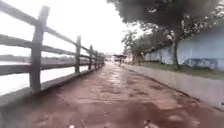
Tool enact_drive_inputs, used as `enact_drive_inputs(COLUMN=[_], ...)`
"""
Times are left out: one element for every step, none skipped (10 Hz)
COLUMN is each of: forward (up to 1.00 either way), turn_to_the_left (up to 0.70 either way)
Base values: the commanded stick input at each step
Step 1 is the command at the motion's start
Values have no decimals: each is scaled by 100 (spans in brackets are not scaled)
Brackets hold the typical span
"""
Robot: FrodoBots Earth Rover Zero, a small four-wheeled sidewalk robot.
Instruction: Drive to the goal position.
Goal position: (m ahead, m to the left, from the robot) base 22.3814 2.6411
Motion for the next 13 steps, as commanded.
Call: enact_drive_inputs(forward=[100, 100, 100, 100, 100, 100, 100, 100, 100, 100, 100, 100, 100], turn_to_the_left=[-29, -29, -29, -29, -29, -5, 11, 11, 11, 11, 11, 11, 11])
